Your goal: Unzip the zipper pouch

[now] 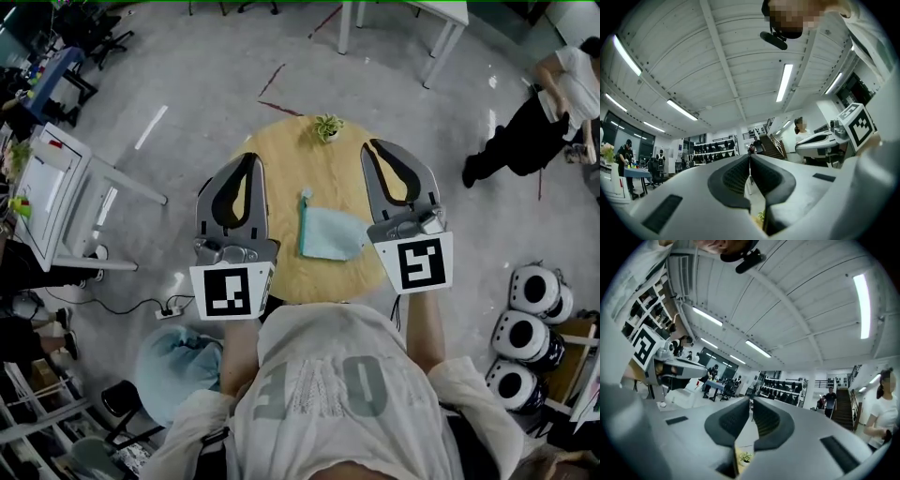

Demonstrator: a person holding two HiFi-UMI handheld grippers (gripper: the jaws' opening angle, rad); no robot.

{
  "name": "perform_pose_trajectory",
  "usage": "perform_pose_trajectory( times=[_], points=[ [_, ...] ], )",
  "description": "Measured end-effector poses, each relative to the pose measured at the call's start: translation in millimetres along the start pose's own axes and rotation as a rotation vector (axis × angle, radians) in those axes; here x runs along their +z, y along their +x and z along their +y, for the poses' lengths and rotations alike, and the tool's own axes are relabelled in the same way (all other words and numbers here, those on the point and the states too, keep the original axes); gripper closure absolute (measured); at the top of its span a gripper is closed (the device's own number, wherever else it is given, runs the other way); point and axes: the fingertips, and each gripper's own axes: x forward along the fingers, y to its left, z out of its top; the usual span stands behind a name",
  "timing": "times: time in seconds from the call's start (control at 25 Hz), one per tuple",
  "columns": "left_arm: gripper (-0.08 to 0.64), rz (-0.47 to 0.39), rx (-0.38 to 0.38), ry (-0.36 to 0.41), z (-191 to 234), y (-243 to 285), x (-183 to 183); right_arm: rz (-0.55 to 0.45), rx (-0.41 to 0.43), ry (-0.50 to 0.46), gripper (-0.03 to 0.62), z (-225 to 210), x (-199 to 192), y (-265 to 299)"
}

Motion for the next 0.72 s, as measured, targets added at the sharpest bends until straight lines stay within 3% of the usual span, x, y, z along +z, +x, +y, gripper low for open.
perform_pose_trajectory(
  times=[0.36,0.72],
  points=[
    [0.532,-0.035,0.023,0.009,-10,-5,13,0.022,-0.118,0.111,0.561,-21,-7,-46],
    [0.534,-0.027,0.043,0.036,-3,-11,9,0.083,-0.116,0.181,0.563,-12,-32,-62]
  ],
)
